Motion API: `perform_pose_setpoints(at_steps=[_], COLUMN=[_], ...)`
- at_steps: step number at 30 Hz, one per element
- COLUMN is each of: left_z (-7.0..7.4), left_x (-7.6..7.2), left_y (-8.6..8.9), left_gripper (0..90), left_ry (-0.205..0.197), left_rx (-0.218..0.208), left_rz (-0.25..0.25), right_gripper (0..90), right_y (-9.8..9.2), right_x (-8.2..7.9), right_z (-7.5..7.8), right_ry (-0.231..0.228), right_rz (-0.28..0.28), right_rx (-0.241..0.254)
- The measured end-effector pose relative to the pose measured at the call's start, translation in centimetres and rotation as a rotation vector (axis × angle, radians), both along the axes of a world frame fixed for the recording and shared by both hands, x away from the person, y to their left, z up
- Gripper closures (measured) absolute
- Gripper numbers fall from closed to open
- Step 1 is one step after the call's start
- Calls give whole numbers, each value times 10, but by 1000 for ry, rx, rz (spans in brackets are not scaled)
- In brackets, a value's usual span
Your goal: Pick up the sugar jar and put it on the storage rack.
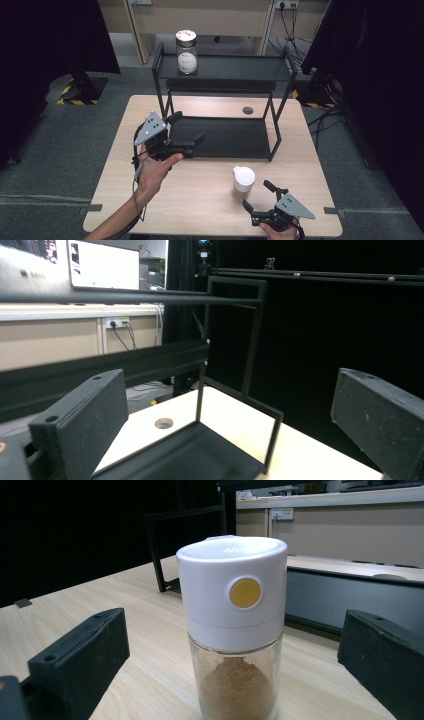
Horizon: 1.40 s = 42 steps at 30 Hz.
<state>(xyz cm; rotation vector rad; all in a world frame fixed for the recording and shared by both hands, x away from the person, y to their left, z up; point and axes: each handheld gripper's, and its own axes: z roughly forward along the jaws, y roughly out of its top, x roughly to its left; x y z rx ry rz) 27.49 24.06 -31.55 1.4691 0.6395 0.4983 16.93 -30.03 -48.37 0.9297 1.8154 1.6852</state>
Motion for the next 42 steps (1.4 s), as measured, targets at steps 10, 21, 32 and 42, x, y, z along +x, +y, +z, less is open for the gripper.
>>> perform_pose_setpoints(at_steps=[10, 21, 32, 42], left_z=[-34, -66, -94, -118], left_x=[-8, -18, -26, -32], left_y=[9, 16, 25, 31], left_gripper=[10, 3, 3, 3], left_ry=[19, -2, -13, 1], left_rx=[-14, -6, 0, 0], left_rz=[-36, -68, -90, -104], right_gripper=[3, 3, 4, 3], right_y=[0, 0, 1, 2], right_x=[0, 0, 0, 0], right_z=[0, 0, 0, 0], right_ry=[-1, -1, -1, -2], right_rz=[0, -1, 1, 2], right_rx=[0, 1, 0, -3])
